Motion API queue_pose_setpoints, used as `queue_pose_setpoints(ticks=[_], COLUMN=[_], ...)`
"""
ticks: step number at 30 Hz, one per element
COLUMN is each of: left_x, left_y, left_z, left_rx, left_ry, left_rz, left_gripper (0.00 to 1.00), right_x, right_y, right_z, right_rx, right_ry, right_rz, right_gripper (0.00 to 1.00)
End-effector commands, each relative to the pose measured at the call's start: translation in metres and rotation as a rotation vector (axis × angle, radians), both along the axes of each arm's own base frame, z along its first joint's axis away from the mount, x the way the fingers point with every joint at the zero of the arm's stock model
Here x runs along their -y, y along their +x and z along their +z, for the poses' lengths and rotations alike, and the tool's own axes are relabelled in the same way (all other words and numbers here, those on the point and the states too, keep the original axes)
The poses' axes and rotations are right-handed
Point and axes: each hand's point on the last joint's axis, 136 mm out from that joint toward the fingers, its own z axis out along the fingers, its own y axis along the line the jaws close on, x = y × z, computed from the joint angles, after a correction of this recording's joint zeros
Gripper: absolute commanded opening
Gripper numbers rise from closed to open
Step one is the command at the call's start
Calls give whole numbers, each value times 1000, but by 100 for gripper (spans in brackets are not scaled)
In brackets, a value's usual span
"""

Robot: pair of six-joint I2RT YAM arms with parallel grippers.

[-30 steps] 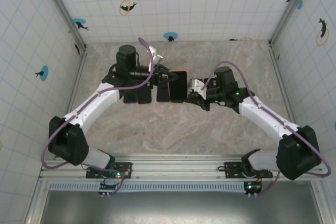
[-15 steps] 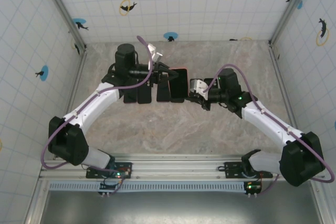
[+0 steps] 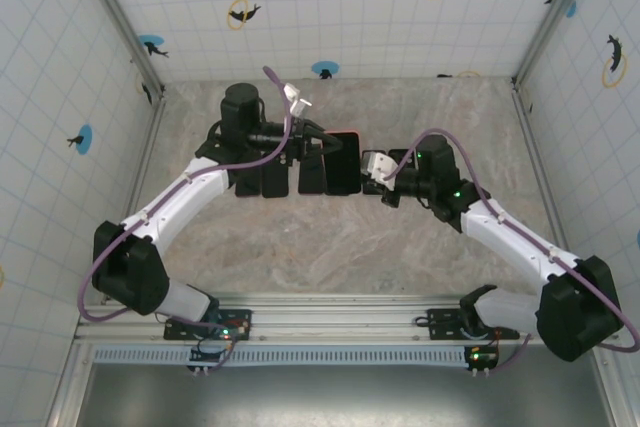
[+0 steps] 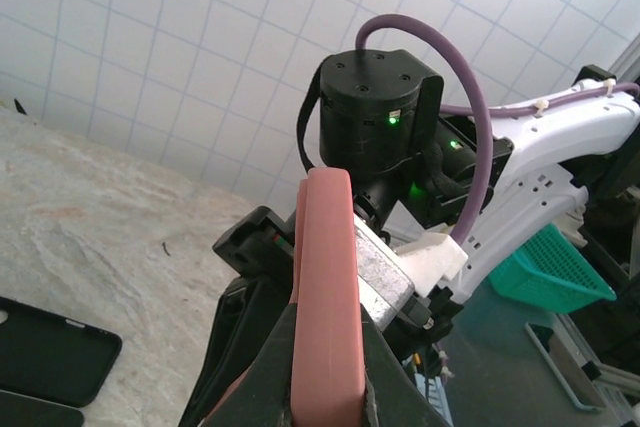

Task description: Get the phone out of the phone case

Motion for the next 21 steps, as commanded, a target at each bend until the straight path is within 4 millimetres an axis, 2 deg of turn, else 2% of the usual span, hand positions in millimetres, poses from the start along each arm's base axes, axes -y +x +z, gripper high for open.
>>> queue_pose_setpoints(ticks=[1, 6, 9, 21], left_x=[5, 8, 8, 5], left_y=[5, 15, 15, 9], left_z=[-1, -1, 0, 4], left_rx=[-66, -88, -94, -96], left_ry=[9, -5, -10, -30], left_rz=[7, 37, 33, 35], left_gripper=[0, 0, 0, 0], right_x=[-6, -9, -7, 4], right_y=[0, -19, -21, -9], right_z=[43, 49, 50, 61], right_rx=[139, 74, 38, -87], right_ry=[115, 212, 271, 399], right_rz=[21, 85, 89, 74], right_gripper=[8, 15, 19, 25])
